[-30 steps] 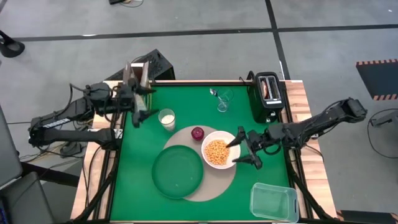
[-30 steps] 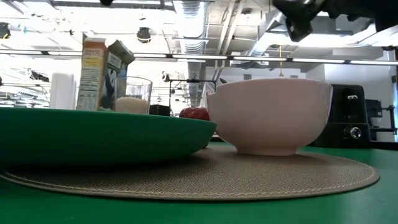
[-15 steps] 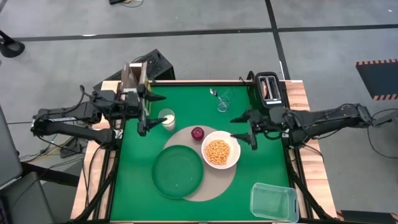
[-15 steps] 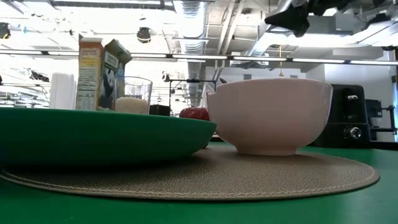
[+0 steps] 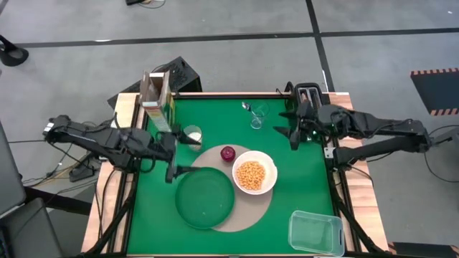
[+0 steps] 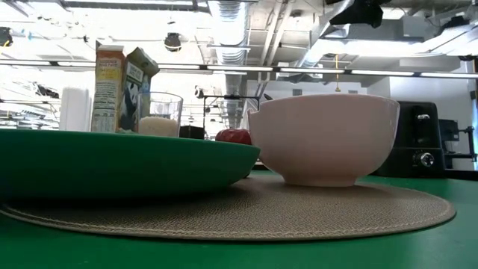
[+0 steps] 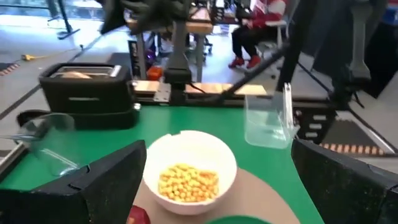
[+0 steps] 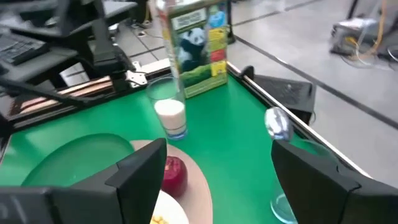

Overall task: Arrange a breakfast setting
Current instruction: Put the bagel on the green plate

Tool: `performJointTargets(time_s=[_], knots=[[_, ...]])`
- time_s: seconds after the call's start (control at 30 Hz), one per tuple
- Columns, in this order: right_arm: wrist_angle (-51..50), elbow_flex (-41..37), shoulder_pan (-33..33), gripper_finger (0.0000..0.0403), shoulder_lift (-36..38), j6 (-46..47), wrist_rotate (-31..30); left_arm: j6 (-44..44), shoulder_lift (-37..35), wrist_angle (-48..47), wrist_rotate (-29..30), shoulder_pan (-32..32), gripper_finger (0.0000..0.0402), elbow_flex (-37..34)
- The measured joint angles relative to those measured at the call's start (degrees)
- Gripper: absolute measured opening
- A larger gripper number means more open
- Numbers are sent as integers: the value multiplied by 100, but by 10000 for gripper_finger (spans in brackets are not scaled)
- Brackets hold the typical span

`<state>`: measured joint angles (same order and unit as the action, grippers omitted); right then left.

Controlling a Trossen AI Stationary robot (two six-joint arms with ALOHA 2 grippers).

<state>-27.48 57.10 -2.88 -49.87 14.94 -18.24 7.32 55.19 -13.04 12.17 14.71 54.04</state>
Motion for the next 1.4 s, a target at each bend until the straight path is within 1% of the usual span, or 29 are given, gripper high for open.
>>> performJointTargets(time_s=[0.17, 0.27, 0.4, 0.6, 0.73, 0.8, 1.0, 1.13, 1.4], knots=[[-526, 261, -205, 312, 0, 327, -5, -102, 233, 146, 120, 464, 387, -72], [-800, 348, -352, 311, -2, 525, -7, -152, 255, 738, -12, 646, 387, -416], [-1046, 396, -687, 311, -4, 646, -40, -165, 257, 1586, -33, 735, 387, -993], [-1574, 396, -1519, 311, -10, 714, -151, 81, 293, 2634, 13, 737, 387, -1829], [-1902, 396, -2119, 311, -174, 689, -150, 114, 442, 3814, 63, 737, 387, -2359], [-1939, 396, -2405, 310, -297, 610, -149, 98, 554, 4176, 63, 737, 387, -2536], [-2049, 404, -3137, 291, -860, 575, -145, 195, 913, 4355, 69, 735, 387, -2551], [-2504, 623, -3593, 277, -1280, 544, -145, 235, 1034, 4365, 69, 731, 386, -2551], [-2925, 980, -4188, 275, -1869, 432, -142, 288, 1057, 4383, 168, 731, 386, -2551]])
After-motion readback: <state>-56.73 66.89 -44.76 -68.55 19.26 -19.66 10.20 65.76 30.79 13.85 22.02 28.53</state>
